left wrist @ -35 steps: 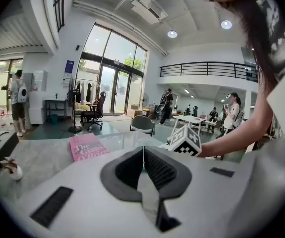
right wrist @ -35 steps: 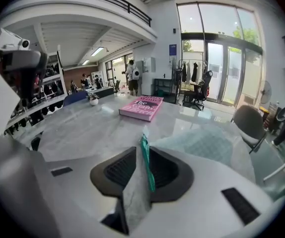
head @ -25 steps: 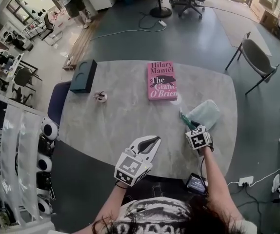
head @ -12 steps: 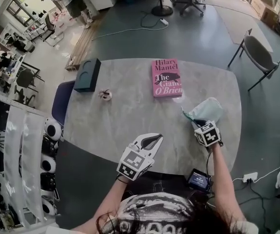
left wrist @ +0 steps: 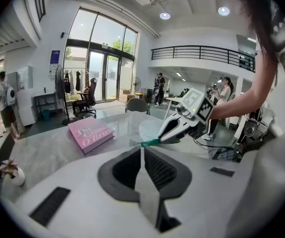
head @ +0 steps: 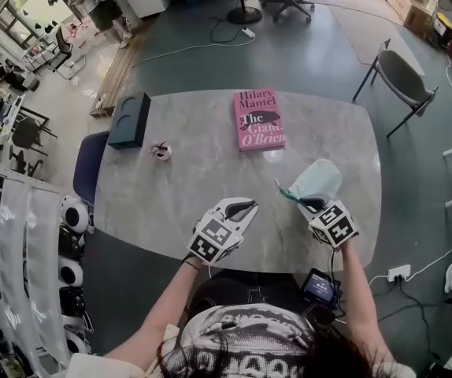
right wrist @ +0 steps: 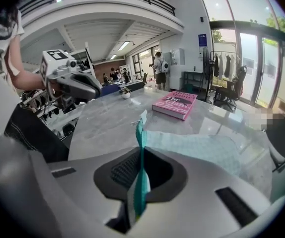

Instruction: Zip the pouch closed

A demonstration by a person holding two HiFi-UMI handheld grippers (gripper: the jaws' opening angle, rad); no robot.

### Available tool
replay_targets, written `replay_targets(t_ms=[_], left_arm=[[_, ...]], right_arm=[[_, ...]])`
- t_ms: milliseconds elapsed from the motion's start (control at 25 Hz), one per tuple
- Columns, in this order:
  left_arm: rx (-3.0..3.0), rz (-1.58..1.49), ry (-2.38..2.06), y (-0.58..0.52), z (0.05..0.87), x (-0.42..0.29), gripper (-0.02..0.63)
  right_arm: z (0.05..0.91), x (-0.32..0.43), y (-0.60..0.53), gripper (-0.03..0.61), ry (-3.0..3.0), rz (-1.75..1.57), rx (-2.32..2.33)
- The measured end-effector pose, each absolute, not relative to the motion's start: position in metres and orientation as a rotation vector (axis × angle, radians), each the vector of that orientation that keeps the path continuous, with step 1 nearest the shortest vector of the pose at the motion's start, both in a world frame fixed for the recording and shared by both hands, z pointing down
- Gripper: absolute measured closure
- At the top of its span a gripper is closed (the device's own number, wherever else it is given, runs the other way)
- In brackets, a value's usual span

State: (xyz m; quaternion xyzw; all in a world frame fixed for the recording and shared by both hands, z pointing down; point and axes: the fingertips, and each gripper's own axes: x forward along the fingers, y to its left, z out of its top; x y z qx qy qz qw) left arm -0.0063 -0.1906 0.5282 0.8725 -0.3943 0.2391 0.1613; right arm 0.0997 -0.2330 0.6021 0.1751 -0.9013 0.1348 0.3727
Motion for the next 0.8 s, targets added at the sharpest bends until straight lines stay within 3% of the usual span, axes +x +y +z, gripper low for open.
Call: replay_targets(t_ms=[360,480,800], left_arm=[[2.654,0.862,-0.769,-0.200,0.574,0.003,0.592],[2.676,0.939,-0.616,-0.193,0.589,0.007,0.514],[2.715,1.137,-0.284,-0.175,0.615,0.021,0.482]], right_arm=[[0.601,0.089,-0.179,0.558,-2.304,0.286,0.241],[0.602,0.088,-0.171,0.558,-2.288,0.262,0.196],[0.611,0.090,-0.156,0.558,-2.223,0.155,0.064]])
